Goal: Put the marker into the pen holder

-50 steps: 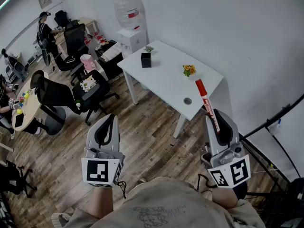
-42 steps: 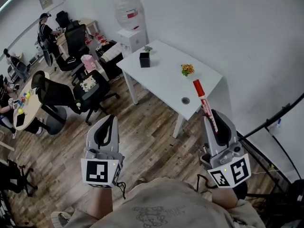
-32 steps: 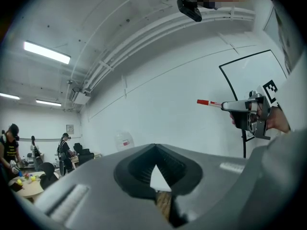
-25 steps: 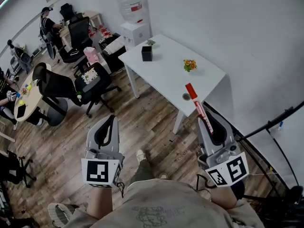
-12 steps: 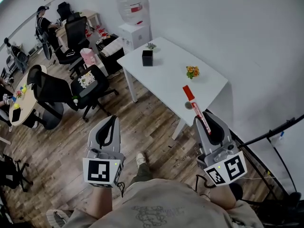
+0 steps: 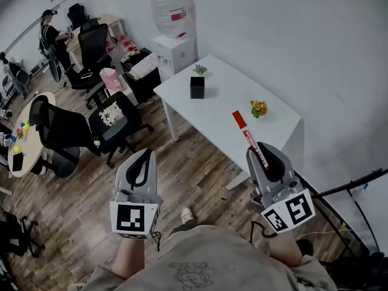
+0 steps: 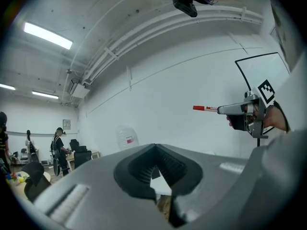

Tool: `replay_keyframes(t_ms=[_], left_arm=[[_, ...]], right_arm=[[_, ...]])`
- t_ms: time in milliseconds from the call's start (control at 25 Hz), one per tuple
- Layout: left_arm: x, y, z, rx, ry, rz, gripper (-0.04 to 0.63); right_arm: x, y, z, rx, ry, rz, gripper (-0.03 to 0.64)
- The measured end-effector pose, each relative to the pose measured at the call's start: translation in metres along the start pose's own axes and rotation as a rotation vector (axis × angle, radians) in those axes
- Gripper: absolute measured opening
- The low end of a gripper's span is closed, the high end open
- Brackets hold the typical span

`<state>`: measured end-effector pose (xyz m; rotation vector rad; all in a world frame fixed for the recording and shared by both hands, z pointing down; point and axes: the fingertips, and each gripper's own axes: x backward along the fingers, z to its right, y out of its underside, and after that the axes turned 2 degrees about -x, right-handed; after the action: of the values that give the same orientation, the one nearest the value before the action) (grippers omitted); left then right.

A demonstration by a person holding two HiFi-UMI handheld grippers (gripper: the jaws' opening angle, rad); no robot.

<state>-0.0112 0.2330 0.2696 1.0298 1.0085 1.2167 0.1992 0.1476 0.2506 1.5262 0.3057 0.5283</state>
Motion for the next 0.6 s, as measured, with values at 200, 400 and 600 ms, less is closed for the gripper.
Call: replay_keyframes(t_ms=[200,400,600], left_arm=[[-0.037,0.007,-0.049,-0.025,0.037,0.018,0.000],[-0.063,0.023,-0.084,-0.004,0.062,0.012,0.000],[-0.093,0.046,-0.104,0.055,0.077,-0.020,0.000]], right_arm=[[-0.067,0.015,-0.008,0.006,-0.002,-0.031,0.103],[-0.121,0.032,-0.015,0.014,0.022,-0.043,0.103],[-0.159,0.056,-0.003,0.015,0.035,-0.100,0.103]])
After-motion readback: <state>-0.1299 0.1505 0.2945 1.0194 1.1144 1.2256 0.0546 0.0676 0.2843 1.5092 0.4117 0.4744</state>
